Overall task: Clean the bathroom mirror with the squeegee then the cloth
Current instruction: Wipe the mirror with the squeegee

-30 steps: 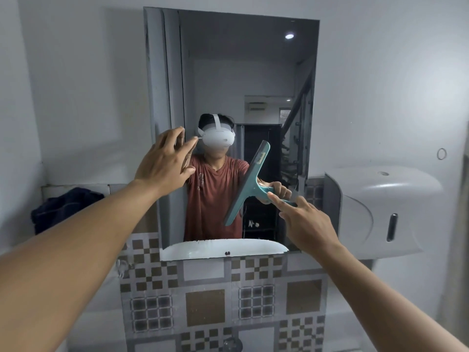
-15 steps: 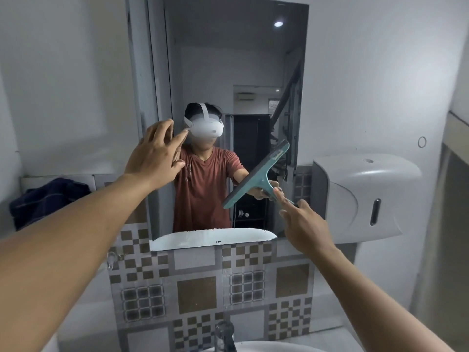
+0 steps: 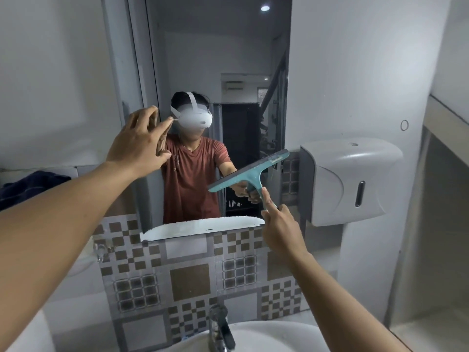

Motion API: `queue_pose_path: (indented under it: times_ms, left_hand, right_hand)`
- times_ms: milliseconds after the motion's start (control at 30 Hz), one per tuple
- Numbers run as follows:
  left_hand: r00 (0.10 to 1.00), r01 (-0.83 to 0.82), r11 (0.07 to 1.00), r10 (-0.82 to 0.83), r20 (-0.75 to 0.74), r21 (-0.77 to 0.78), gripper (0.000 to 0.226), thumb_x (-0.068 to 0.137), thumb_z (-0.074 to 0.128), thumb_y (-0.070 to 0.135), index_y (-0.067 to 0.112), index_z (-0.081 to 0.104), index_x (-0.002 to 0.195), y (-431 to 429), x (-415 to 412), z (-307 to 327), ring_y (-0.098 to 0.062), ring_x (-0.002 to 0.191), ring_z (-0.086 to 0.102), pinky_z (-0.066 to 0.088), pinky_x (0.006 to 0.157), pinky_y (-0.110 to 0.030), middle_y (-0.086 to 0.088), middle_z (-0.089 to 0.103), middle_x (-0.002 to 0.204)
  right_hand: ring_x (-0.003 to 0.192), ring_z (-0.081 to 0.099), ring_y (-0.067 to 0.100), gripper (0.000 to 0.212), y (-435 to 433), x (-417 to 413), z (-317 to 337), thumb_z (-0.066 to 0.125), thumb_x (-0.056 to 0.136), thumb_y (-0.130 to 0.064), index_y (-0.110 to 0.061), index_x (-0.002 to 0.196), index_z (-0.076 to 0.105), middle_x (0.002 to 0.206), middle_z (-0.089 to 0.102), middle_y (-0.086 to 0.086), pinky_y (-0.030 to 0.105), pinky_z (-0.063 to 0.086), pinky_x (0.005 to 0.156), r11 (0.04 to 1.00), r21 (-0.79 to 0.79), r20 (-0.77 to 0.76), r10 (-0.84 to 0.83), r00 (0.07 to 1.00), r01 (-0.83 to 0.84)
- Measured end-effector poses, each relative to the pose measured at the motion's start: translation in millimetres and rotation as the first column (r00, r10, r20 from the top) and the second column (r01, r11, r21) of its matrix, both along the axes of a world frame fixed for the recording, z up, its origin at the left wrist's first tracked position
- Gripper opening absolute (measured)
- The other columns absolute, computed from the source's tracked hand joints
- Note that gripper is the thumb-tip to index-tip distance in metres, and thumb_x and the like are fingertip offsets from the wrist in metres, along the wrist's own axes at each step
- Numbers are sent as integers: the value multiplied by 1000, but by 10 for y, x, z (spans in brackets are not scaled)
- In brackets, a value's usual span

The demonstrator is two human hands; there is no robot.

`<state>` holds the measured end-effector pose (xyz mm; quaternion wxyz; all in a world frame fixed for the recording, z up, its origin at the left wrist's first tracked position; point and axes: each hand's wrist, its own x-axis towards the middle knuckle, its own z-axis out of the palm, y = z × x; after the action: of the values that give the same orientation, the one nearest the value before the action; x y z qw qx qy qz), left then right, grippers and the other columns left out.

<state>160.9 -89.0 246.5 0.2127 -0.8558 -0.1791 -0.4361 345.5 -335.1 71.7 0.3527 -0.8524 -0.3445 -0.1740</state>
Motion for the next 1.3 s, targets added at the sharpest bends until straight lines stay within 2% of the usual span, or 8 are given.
queue_pose_path:
  times_ms: [133,300,467,667,800,967,1133,1300]
  left_hand:
    - [1000,4,1000,-4,-3,24,83,71,87,29,12,51,143,43,-20,-4,-41,134,31,46,102,-63,-23,37,148]
    - [999,31,999,-31,30,-14,79,74,84,31,12,51,143,76,-45,-118,-42,139,29,47,101,-64,-20,36,149]
    - [1000,23,1000,-23,-5,9,81,75,84,28,10,49,145,118,-65,-168,-42,143,25,43,104,-63,-23,34,151]
    - [1000,10,999,-10,-12,54,76,78,81,30,11,48,144,146,-73,-122,-43,137,30,43,107,-60,-23,36,148]
    - [1000,-2,998,4,-21,59,76,79,80,30,11,46,145,184,-77,-132,-43,139,28,44,105,-62,-23,35,150]
    - [1000,-1,999,2,-24,50,76,80,79,30,12,46,146,189,-69,-136,-43,140,28,46,102,-64,-22,35,151]
    - [999,-3,998,5,-32,61,77,80,79,32,13,46,146,225,-83,-115,-43,140,30,46,102,-64,-21,36,150]
    - [999,-4,998,6,-40,58,79,79,80,32,14,45,147,232,-91,-115,-43,140,29,46,102,-64,-20,36,151]
  right_hand:
    - [69,54,22,68,51,-41,-118,38,108,-20,-46,159,2,93,47,4,37,55,66,999,51,-51,2,999,0]
    - [71,50,15,62,169,-136,-272,33,110,-29,-51,157,-2,96,51,6,32,42,66,992,120,-144,55,988,-37]
    - [75,53,18,62,326,-261,-428,33,109,-31,-47,158,-2,99,58,10,33,40,67,983,172,-239,106,965,-66]
    - [74,57,24,68,524,-442,-513,39,108,-30,-40,160,-3,90,60,9,36,42,64,958,276,-283,157,946,-77]
    - [75,58,27,69,629,-562,-551,40,108,-27,-36,161,-4,84,59,11,43,49,67,950,309,-306,152,940,-53]
    - [73,59,29,69,697,-639,-559,41,108,-26,-37,161,-2,81,59,12,51,54,70,931,362,-340,177,924,-45]
    - [66,57,28,72,741,-665,-571,41,107,-25,-39,160,-6,76,60,14,53,56,69,933,358,-354,175,919,-40]
    - [66,64,32,71,848,-808,-588,41,107,-30,-42,159,-6,72,64,11,53,59,65,917,398,-433,209,877,-22]
